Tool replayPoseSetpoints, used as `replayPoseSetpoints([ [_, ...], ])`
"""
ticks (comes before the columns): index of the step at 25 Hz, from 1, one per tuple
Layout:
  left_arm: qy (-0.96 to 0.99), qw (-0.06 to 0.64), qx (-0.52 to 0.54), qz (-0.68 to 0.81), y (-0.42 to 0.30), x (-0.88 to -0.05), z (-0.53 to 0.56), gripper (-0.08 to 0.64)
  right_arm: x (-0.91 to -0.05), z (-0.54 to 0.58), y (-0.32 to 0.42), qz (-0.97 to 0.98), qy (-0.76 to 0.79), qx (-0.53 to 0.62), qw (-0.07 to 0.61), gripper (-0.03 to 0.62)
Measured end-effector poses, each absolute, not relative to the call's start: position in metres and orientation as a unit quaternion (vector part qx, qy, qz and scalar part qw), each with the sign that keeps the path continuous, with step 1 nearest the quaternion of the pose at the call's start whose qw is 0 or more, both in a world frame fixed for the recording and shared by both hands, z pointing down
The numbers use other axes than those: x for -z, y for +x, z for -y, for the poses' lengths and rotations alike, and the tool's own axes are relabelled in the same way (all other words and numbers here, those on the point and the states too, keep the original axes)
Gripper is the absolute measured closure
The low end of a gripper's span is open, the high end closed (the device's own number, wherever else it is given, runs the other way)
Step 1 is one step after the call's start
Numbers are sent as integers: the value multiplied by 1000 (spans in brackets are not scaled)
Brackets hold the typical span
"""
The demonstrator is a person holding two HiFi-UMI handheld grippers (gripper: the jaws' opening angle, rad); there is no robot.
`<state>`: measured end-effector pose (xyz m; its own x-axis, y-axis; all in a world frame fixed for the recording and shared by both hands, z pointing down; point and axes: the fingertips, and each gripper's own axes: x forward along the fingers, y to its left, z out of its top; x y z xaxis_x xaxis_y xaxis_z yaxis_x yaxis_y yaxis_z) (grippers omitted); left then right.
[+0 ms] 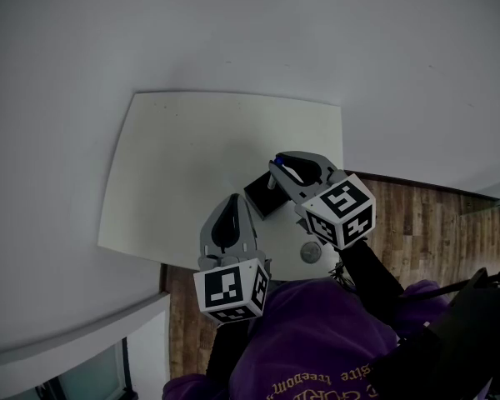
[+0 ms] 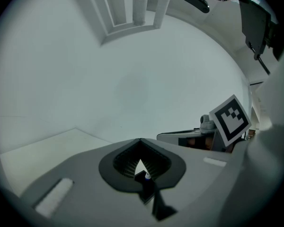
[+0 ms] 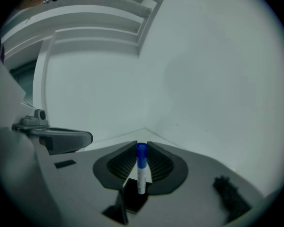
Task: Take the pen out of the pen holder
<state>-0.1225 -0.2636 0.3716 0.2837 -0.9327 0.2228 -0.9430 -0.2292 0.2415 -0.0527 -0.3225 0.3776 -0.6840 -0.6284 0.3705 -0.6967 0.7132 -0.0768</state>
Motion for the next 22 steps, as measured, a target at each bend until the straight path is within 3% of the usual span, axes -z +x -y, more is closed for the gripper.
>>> replayPoseSetpoints([
  [22,794,118,-2,597,-120,-336,278,555,-316,320,-41,919,382,-65,79,522],
])
